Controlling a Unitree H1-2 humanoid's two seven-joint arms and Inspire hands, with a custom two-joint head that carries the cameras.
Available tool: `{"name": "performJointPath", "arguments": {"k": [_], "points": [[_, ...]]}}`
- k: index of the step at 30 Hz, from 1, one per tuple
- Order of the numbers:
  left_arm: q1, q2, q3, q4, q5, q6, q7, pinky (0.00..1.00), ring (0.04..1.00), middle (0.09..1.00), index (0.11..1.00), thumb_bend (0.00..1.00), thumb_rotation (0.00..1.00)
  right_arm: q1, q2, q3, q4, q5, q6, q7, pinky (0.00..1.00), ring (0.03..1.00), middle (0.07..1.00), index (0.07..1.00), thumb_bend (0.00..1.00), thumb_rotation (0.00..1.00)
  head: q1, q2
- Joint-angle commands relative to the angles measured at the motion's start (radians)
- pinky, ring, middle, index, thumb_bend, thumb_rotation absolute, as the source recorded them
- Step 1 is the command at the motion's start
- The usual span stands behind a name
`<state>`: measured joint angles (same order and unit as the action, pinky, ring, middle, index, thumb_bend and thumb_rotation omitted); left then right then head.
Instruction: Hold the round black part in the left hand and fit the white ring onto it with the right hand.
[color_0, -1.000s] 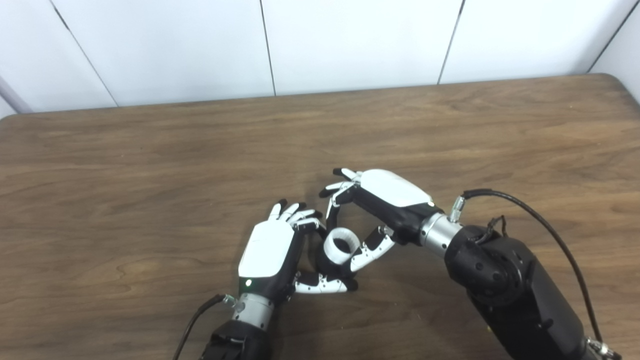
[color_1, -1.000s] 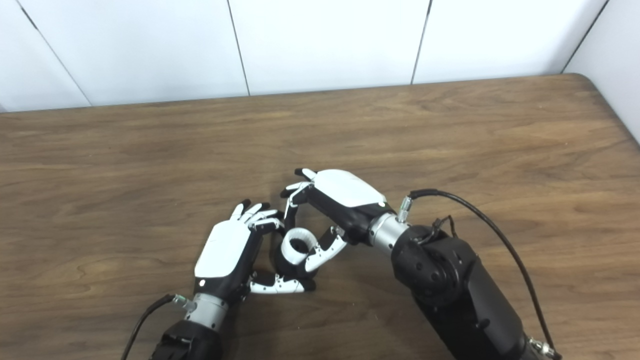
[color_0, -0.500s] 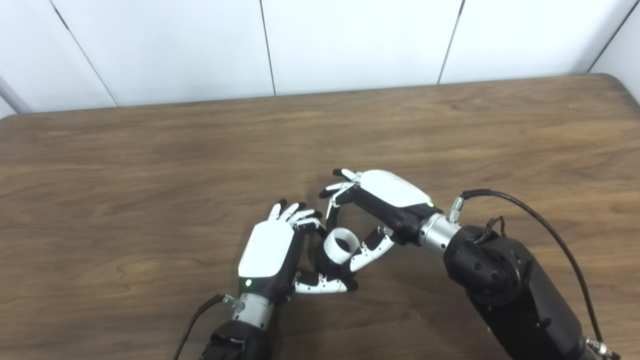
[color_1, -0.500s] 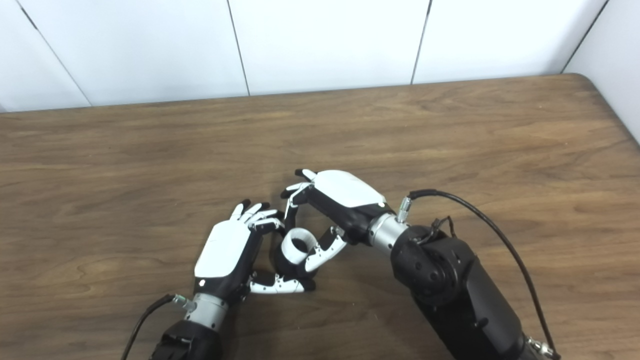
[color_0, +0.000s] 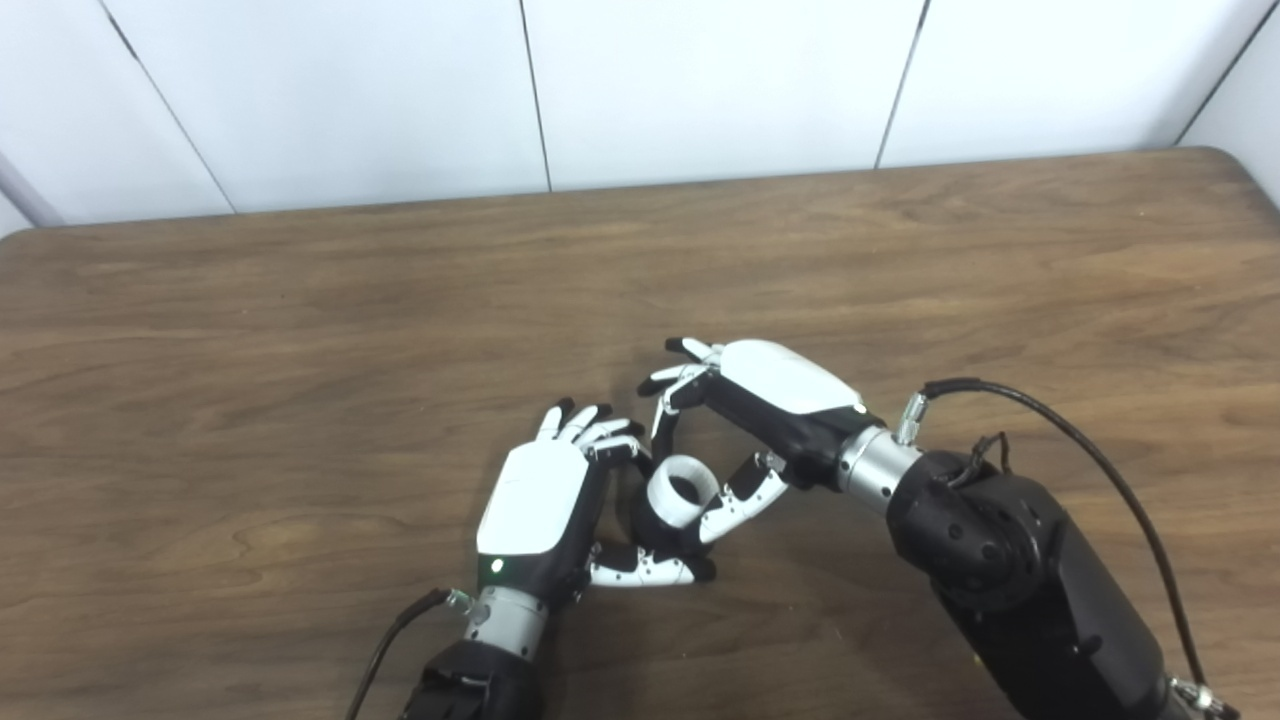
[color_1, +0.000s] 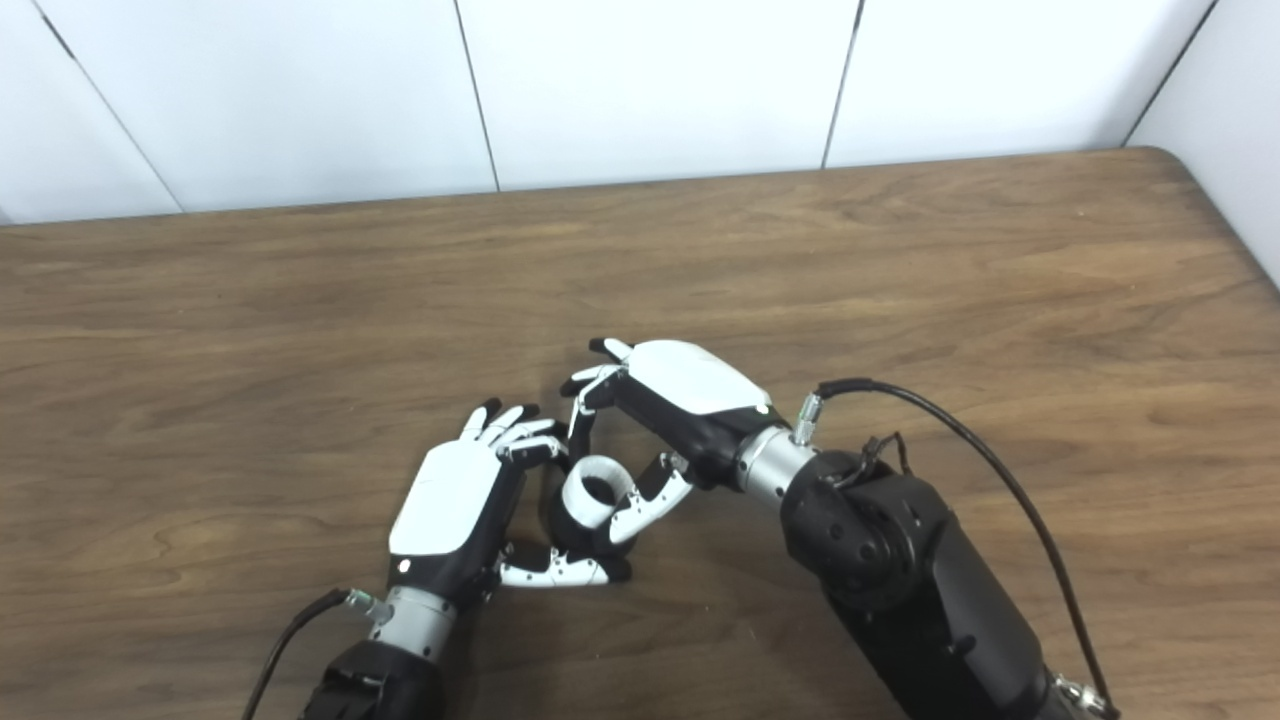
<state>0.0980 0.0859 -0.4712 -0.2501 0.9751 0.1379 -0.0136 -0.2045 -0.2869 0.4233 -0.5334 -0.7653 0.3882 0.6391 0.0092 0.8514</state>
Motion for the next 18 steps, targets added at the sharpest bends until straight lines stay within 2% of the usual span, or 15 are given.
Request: {"name": "performJointPath", "arguments": {"k": [1,18], "points": [[-0.005,0.001,-0.007,0.006,0.01,-0.009,-0.008,1.0,0.911,0.805,0.484,0.52,0.05,-0.038,0.009,-0.013,-0.042,0.002,-0.023,-0.009,1.0,1.0,0.849,0.485,0.52,0.14,0.001,0.001],[-0.009,0.002,-0.007,0.007,0.014,-0.006,-0.009,1.0,0.91,0.803,0.484,0.52,0.05,-0.042,0.016,-0.014,-0.056,-0.001,-0.018,-0.001,1.0,1.0,0.85,0.484,0.52,0.14,0.001,0.007]]}}
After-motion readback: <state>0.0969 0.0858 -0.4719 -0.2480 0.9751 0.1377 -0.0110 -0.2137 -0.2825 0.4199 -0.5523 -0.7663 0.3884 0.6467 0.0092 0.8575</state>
